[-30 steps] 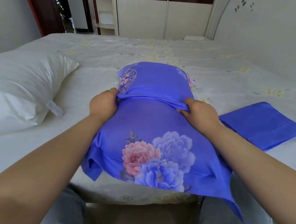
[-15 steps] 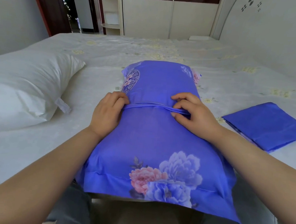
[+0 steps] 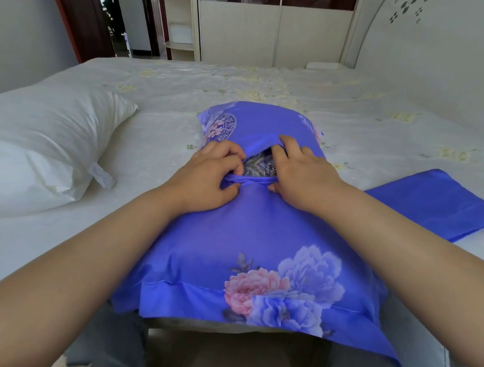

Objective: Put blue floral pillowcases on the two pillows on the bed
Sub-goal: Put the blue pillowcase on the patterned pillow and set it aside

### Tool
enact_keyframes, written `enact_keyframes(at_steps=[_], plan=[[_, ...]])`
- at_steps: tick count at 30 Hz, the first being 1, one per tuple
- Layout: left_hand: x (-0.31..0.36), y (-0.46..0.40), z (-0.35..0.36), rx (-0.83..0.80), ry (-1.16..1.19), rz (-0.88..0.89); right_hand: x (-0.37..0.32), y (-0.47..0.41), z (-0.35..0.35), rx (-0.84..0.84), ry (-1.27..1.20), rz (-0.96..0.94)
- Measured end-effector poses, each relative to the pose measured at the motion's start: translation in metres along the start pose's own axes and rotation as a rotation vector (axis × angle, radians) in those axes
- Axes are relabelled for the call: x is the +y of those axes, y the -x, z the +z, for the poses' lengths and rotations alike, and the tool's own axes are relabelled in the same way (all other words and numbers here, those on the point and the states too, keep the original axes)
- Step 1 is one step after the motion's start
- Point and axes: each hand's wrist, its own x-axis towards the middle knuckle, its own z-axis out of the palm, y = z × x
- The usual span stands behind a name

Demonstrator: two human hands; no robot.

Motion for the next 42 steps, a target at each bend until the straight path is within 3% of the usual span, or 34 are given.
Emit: enact_keyframes(at_steps=[4, 7, 15, 20, 25, 29, 31, 34, 36, 39, 41, 42], plan=[[0.003, -0.009, -0.003, 0.018, -0.491, 0.053, -0.009, -0.008, 0.001, 0.148, -0.118, 0.014], [-0.005, -0.022, -0.013, -0.152, -0.685, -0.09, -0.006, -0.012, 0.0, 0.11, -0.248, -0.017], [-0.007, -0.066, -0.022, -0.224, -0.417, -0.183, 0.01, -0.042, -0.024, -0.334, -0.324, -0.048], [-0.021, -0.08, -0.02, -0.523, -0.041, -0.222, 0.019, -0.06, -0.026, -0.58, -0.495, -0.086], [-0.03, -0.09, -0.024, -0.654, -0.104, -0.29, 0.039, -0.073, -0.025, -0.473, -0.562, -0.038], [-0.034, -0.091, -0.035, -0.743, 0.023, -0.434, 0.061, -0.068, -0.013, -0.569, -0.99, 0.059], [-0.038, -0.088, -0.04, -0.76, 0.011, -0.454, 0.072, -0.068, -0.005, -0.59, -1.093, 0.06], [-0.036, -0.086, -0.036, -0.638, -0.194, -0.42, 0.069, -0.069, -0.003, -0.431, -0.812, -0.003], [-0.036, -0.087, -0.024, -0.419, -0.361, -0.404, 0.061, -0.074, -0.001, -0.266, -0.562, 0.001], [-0.039, -0.079, -0.006, -0.023, -0.527, -0.347, 0.041, -0.071, 0.009, 0.176, -0.279, 0.082], [-0.047, -0.069, 0.006, 0.077, -0.553, -0.299, 0.033, -0.065, 0.023, 0.45, -0.15, 0.092], [-0.052, -0.062, 0.012, 0.081, -0.576, -0.266, 0.03, -0.063, 0.031, 0.506, -0.112, 0.064]])
